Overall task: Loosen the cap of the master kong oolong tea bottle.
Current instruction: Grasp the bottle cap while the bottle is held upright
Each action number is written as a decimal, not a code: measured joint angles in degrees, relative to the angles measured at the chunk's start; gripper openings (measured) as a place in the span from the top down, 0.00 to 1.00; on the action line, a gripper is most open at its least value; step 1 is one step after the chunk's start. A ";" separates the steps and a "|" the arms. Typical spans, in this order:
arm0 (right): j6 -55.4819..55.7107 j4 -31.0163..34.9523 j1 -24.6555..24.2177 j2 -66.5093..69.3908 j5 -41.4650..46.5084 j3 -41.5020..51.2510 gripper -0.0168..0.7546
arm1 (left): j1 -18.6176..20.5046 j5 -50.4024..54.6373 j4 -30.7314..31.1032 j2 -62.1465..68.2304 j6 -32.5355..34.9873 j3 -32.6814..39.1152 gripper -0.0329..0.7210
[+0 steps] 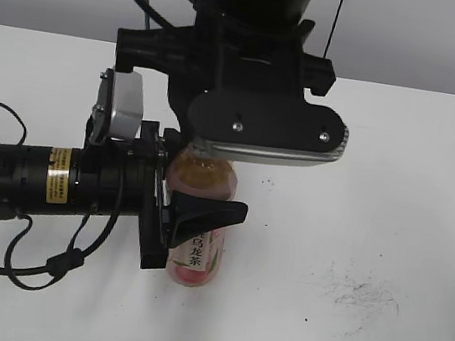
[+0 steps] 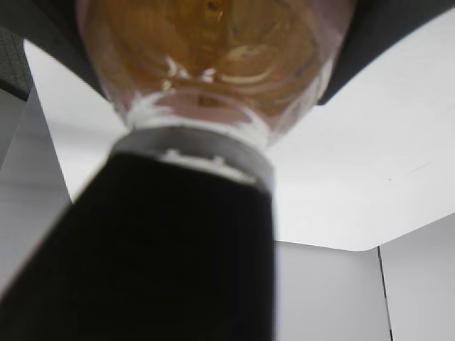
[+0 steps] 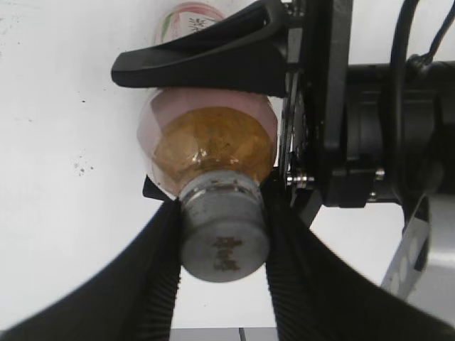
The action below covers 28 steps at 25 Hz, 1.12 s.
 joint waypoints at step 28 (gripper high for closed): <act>62.98 2.85 -0.09 -0.28 -0.13 -0.85 0.32 | 0.05 -0.13 0.34 0.00 -0.08 0.00 0.37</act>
